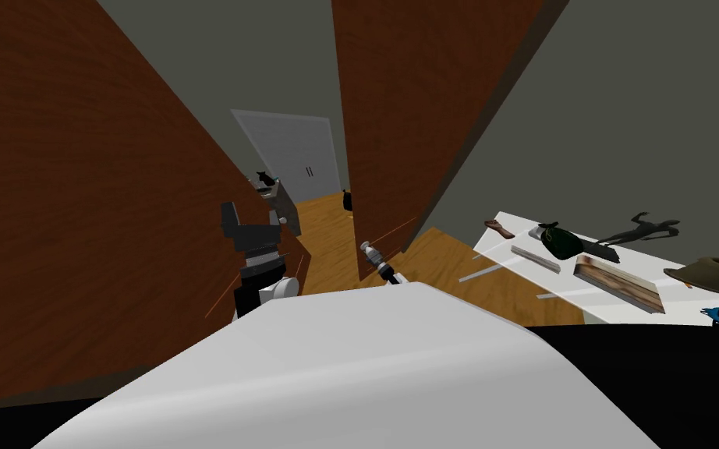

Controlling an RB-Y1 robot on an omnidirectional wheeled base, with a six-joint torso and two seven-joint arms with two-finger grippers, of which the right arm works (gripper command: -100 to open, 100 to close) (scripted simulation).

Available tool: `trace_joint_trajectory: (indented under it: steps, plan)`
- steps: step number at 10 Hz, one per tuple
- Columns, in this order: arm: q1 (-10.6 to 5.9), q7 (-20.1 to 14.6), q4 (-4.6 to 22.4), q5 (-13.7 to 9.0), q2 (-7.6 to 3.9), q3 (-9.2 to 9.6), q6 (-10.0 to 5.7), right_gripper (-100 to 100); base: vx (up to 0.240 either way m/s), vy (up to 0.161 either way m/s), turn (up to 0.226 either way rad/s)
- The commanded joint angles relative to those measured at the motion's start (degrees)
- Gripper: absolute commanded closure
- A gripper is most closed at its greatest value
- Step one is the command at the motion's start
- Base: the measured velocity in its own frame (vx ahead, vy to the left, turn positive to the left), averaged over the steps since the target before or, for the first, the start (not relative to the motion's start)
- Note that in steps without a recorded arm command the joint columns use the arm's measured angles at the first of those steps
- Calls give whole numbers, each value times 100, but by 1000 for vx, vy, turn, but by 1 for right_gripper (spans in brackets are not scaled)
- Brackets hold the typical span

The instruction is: Push the door open

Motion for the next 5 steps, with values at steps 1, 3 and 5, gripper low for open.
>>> trace_joint_trajectory:
  steps: [1,3,5]
  plan:
    - [-12,-168,3,-76,-17,-14,-13,100,24,13,40]
    - [-12,-400,3,-187,-39,-24,-19,100,15,11,35]
    - [-13,-651,4,-308,-64,-36,-26,100,17,13,47]
